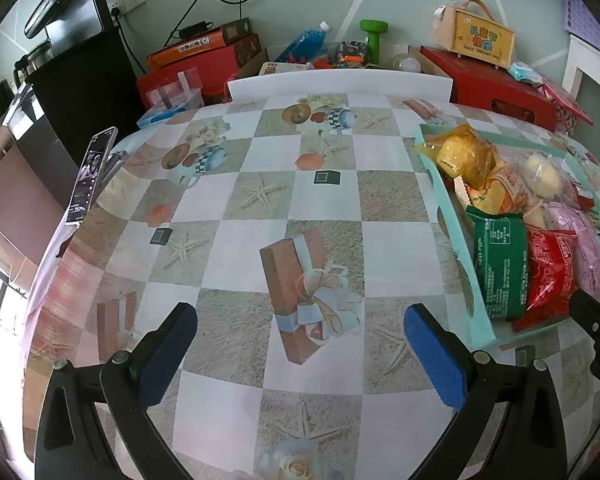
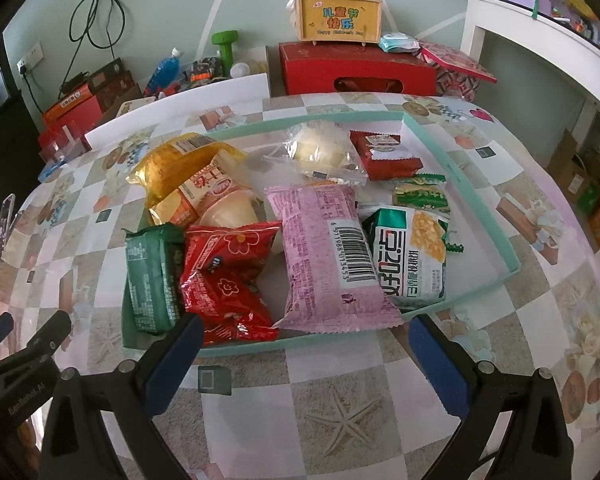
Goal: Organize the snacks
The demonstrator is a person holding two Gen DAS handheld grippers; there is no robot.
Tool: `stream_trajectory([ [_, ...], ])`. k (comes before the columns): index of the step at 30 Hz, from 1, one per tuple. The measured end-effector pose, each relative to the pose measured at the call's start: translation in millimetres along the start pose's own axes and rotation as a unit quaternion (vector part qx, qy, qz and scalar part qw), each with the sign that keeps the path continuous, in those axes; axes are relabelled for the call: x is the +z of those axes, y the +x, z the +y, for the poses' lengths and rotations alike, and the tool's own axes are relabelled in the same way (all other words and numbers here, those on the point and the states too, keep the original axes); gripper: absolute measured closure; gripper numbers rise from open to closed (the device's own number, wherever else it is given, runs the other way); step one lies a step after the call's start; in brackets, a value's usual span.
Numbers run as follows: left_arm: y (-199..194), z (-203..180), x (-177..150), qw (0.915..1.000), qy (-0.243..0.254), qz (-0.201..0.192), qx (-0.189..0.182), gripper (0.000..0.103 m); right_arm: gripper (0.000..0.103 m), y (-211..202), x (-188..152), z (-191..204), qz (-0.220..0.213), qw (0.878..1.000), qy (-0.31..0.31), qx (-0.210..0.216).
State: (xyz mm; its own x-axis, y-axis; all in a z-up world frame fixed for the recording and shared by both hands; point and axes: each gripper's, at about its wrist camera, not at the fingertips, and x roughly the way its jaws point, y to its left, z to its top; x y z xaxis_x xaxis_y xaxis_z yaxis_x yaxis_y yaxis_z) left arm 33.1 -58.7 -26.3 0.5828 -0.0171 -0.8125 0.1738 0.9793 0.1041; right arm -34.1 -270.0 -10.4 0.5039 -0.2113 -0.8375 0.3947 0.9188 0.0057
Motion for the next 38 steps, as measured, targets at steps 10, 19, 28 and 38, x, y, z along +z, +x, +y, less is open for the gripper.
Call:
stream_trajectory([
  [10, 7.8, -3.6, -0.1, 0.9999, 0.004, 0.008, -0.007, 0.000, 0.000, 6.3, -0.9, 5.1, 0.004, 1.000, -0.009, 0.002],
  [19, 10.3, -6.3, -0.9, 0.9999, 0.007, 0.010, -0.003, 0.000, 0.000, 8.3, -0.8, 6.6, 0.007, 1.000, -0.013, 0.004],
  [28, 12.1, -4.5, -0.4, 0.9999, 0.001, 0.011, -0.001, 0.000, 0.000, 8.4, -1.7, 5.8, 0.007, 1.000, -0.012, 0.006],
  [38, 9.5, -0.1, -0.2, 0.9997, -0.014, 0.002, -0.021, 0.000, 0.000, 8.9, -1.1, 5.6, 0.008, 1.000, -0.013, 0.005],
])
